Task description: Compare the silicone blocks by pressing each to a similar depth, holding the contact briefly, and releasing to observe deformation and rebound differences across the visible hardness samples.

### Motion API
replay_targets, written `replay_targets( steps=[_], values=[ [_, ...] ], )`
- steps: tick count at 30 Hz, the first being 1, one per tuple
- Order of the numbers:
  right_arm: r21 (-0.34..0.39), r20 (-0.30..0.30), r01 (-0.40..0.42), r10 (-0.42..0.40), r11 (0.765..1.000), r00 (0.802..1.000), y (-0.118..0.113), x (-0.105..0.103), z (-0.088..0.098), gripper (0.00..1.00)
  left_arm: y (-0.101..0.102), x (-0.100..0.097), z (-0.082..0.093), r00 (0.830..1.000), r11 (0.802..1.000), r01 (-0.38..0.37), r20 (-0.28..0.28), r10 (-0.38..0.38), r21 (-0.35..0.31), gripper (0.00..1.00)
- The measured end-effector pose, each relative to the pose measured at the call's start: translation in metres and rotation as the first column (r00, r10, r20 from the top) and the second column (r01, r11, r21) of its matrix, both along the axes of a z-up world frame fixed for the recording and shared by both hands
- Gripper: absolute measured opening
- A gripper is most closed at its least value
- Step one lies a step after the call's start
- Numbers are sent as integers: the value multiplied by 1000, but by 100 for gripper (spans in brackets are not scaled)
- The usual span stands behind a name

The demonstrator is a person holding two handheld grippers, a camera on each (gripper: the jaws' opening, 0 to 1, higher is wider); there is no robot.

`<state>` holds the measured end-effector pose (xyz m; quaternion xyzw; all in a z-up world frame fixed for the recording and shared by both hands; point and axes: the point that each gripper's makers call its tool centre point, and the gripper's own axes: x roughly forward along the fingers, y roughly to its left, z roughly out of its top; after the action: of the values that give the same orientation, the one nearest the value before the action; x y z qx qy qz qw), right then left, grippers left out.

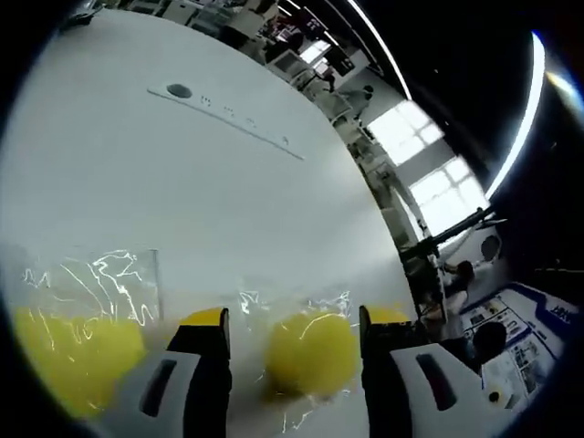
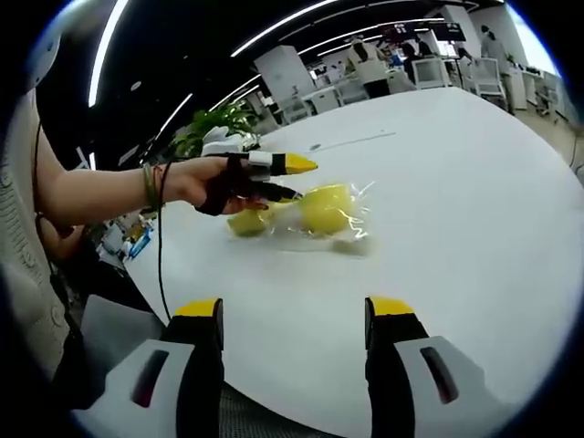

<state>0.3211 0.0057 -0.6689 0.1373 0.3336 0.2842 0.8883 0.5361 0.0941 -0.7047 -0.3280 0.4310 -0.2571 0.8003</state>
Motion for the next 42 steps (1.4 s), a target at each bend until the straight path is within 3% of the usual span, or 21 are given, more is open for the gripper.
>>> replay_targets(
  steps=[4, 7, 12, 17, 26, 31, 38, 40, 41, 42],
  values=[
    [-4, -10, -1, 1, 1000, 1000, -1, -2, -3, 57, 2, 6, -7, 999, 999, -39, -34, 38, -27, 51],
    [-1, -13, 3, -3, 1000, 1000, -2, -2, -3, 57, -1, 7, -9, 992, 992, -92, -96, 83, -90, 43],
    [-9, -2, 9, -9, 1000, 1000, -5, 0, -4, 54, 2, 7, -17, 991, 994, -90, -106, 83, -63, 27],
    [4, 4, 24, -24, 1000, 1000, -8, 2, -4, 57, 9, 3, -26, 991, 997, -78, -115, 75, -25, 4],
    [7, -2, 28, -28, 1000, 1000, -9, -2, -5, 56, 5, 5, -25, 992, 996, -72, -105, 66, -52, 0],
    [4, -2, 31, -31, 1000, 1000, -10, -3, -6, 56, 5, 2, -21, 988, 992, -97, -129, 86, -83, 0],
    [1, 5, 21, -21, 1000, 1000, -8, -3, -5, 55, -2, -1, -1, 996, 992, -65, -74, 58, -105, 0],
    [3, 11, 20, -20, 1000, 1000, -7, -3, -3, 55, -5, -3, 6, 1000, 997, -7, -20, 5, -79, 0],
    [6, 12, 20, -20, 1000, 1000, -7, -3, -2, 55, -9, -3, 12, 999, 998, 35, 42, -33, -53, 0],
    [7, 15, 20, -20, 1000, 1000, -7, -3, -1, 55, -11, -4, 15, 997, 998, 55, 57, -53, -40, 0]
  ],
)
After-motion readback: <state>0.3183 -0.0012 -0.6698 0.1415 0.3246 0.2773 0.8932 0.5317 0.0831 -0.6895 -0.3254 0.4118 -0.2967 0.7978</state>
